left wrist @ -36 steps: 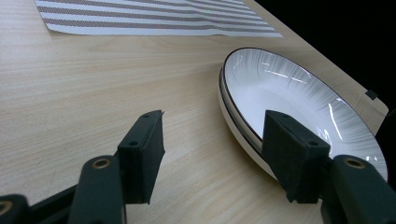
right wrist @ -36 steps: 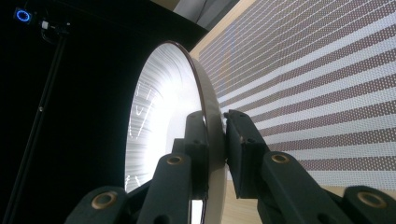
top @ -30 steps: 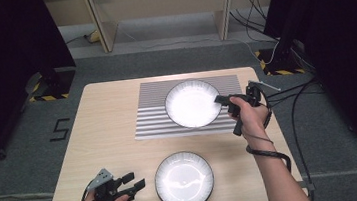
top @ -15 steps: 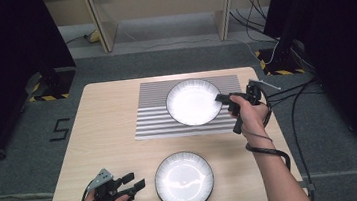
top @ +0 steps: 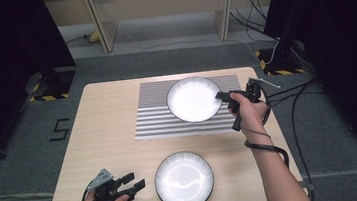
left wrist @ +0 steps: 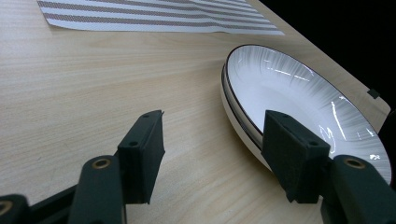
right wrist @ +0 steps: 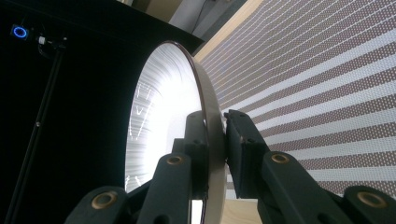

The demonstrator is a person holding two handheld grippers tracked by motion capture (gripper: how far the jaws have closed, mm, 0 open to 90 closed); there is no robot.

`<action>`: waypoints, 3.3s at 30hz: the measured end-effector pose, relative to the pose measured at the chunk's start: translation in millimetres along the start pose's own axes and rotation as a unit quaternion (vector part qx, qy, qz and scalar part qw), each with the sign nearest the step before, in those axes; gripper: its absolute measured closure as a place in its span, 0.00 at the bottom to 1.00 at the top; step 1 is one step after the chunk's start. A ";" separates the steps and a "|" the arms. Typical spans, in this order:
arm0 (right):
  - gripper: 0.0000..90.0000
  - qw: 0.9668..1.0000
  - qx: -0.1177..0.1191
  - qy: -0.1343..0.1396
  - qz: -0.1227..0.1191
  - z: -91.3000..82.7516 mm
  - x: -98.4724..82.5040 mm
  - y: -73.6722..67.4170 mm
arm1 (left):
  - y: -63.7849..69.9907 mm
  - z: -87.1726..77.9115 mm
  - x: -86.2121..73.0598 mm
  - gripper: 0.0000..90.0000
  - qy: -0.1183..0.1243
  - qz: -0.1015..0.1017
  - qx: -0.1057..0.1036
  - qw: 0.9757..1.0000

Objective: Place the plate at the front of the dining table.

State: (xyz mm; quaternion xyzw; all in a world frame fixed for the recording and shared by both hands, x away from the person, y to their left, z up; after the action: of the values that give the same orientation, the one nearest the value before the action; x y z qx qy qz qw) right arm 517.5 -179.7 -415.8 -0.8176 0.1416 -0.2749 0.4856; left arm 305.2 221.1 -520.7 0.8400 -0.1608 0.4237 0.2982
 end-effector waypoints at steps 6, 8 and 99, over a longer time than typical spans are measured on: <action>0.88 1.000 -0.002 0.004 0.007 2.8 3.9 2.4 | -0.3 0.3 -0.1 0.43 -0.001 -0.001 0.000 1.000; 0.88 1.000 -0.002 0.006 0.007 3.9 5.0 3.2 | -0.5 0.3 -0.1 0.43 -0.001 0.000 0.001 1.000; 0.87 0.995 -0.074 0.034 0.064 64.5 31.8 59.5 | -3.1 2.1 -3.9 0.43 -0.007 -0.004 -0.001 1.000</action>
State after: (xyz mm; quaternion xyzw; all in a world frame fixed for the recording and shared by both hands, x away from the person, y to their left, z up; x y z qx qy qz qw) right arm 583.1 -178.4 -482.1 -0.8308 0.2300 -0.2601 0.4351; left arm 305.9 222.2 -525.9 0.8432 -0.1602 0.4167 0.2994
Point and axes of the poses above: each handheld gripper's, and its own axes: z roughly forward along the jaws, x roughly out of its top, y roughly to its right, the point moved 4 cm from there along z, roughly forward along the jaws, and after that the axes turned 3 degrees about x, right-handed, at the moved point
